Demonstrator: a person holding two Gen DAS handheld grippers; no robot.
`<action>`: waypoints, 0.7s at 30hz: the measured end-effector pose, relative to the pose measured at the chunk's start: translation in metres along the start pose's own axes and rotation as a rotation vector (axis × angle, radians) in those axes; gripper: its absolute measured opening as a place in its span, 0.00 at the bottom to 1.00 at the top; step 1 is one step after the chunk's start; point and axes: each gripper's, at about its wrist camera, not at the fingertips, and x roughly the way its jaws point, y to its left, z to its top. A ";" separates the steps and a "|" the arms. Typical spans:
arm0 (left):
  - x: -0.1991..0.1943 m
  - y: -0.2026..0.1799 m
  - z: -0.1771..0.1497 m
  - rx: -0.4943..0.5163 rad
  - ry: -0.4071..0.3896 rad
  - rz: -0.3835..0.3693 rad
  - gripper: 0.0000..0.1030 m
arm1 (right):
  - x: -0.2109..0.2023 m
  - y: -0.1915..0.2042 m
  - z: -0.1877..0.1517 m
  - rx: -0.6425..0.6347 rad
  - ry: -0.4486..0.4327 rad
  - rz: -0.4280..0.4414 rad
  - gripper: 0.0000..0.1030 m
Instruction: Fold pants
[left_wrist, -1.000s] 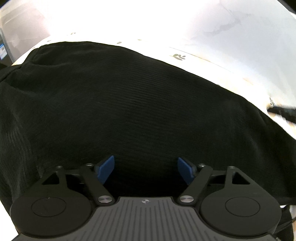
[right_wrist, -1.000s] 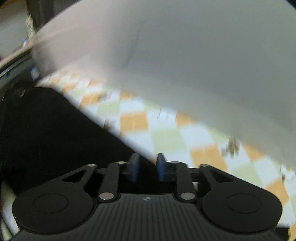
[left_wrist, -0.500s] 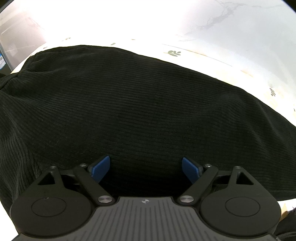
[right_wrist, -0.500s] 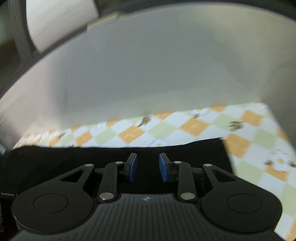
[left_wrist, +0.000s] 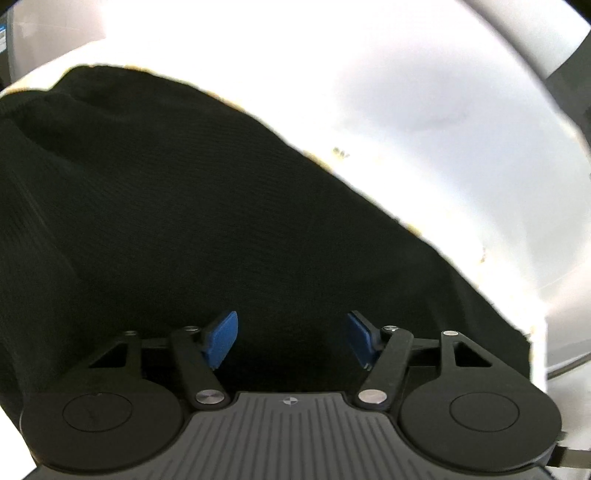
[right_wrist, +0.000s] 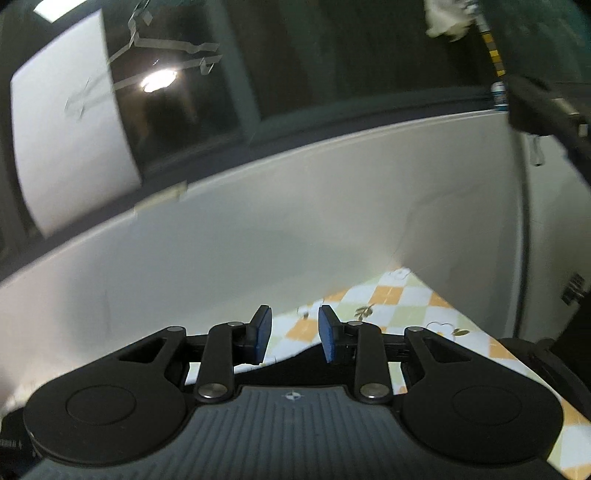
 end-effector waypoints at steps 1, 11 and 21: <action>-0.010 0.007 0.003 0.003 -0.018 -0.022 0.63 | -0.007 0.003 0.003 0.014 -0.011 -0.014 0.30; -0.135 0.139 0.032 -0.026 -0.217 -0.326 0.68 | -0.080 0.089 -0.022 0.022 0.004 -0.081 0.43; -0.148 0.251 0.023 -0.081 -0.080 -0.259 0.67 | -0.109 0.172 -0.116 -0.062 0.202 -0.010 0.46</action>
